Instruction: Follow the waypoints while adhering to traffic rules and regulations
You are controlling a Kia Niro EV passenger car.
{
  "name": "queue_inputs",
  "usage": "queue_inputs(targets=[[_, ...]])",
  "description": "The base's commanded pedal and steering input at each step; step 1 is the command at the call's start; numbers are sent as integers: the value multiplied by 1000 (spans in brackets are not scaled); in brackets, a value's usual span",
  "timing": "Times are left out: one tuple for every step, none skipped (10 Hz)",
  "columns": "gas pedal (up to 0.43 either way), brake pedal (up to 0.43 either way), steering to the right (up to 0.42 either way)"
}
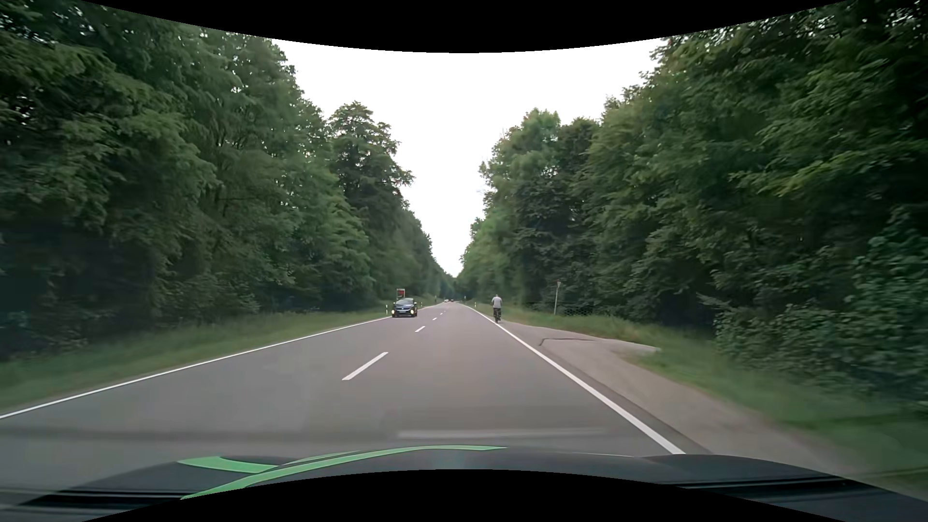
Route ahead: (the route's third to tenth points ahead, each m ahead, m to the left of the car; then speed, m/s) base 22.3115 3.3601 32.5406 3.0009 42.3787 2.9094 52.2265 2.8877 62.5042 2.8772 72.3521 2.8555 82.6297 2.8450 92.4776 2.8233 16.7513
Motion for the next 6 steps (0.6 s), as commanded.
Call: queue_inputs(targets=[[8, 0, -4], [8, 0, -4], [8, 0, -5], [8, 0, -5], [8, 0, -5], [8, 0, -5]])
